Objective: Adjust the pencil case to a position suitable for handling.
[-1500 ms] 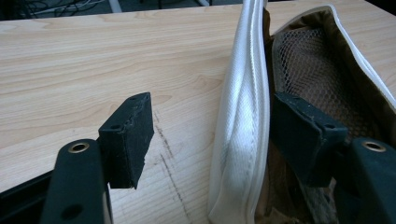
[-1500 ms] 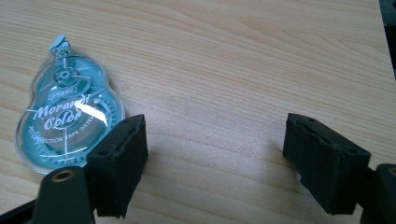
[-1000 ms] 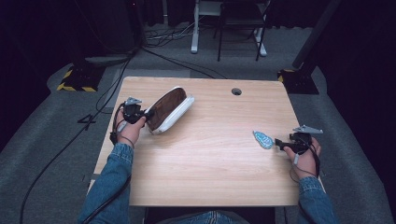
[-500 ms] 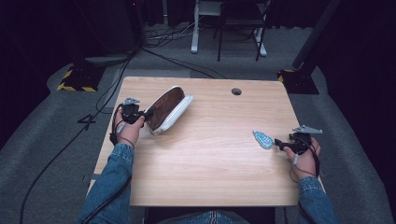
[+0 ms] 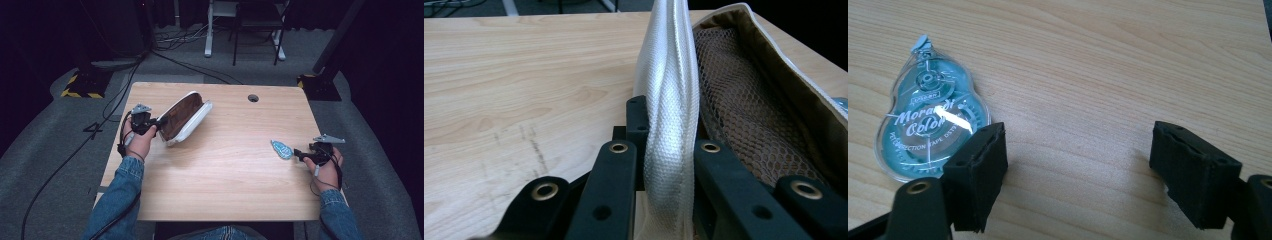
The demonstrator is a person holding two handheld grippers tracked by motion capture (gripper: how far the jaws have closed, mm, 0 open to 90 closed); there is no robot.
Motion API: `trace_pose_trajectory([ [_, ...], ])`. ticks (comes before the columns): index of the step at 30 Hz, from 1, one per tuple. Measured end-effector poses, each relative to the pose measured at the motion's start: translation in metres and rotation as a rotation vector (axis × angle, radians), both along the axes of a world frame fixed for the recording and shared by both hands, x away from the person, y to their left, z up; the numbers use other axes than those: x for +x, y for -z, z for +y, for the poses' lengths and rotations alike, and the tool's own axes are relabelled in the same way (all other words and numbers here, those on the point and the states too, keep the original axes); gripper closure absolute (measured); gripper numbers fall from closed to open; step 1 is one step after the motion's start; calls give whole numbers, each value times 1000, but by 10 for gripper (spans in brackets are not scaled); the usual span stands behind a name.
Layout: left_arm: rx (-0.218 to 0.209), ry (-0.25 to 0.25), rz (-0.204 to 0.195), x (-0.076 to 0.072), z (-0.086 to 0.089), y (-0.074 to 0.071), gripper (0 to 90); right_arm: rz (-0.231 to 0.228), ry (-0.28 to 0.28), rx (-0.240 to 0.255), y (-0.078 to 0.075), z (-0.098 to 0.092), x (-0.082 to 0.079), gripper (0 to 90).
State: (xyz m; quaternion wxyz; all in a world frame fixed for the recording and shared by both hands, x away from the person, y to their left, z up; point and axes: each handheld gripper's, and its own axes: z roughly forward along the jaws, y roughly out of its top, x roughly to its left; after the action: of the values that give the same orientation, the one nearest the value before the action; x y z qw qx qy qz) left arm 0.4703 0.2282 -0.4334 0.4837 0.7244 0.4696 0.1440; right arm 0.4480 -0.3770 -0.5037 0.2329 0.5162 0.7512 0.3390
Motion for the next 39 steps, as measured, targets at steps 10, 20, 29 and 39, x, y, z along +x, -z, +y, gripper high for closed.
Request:
trace_pose_trajectory([
  [10,-16,103,-20,-22,-23,-18,845,1,-4,-1,0,0,0,235],
  [20,-7,214,-39,-43,-43,-28,845,1,-8,1,0,1,-1,235],
  [29,14,290,-57,-58,-61,-30,845,2,-10,1,0,1,-1,235],
  [39,12,364,-40,-79,-73,-26,845,1,-18,0,0,2,-1,235],
])
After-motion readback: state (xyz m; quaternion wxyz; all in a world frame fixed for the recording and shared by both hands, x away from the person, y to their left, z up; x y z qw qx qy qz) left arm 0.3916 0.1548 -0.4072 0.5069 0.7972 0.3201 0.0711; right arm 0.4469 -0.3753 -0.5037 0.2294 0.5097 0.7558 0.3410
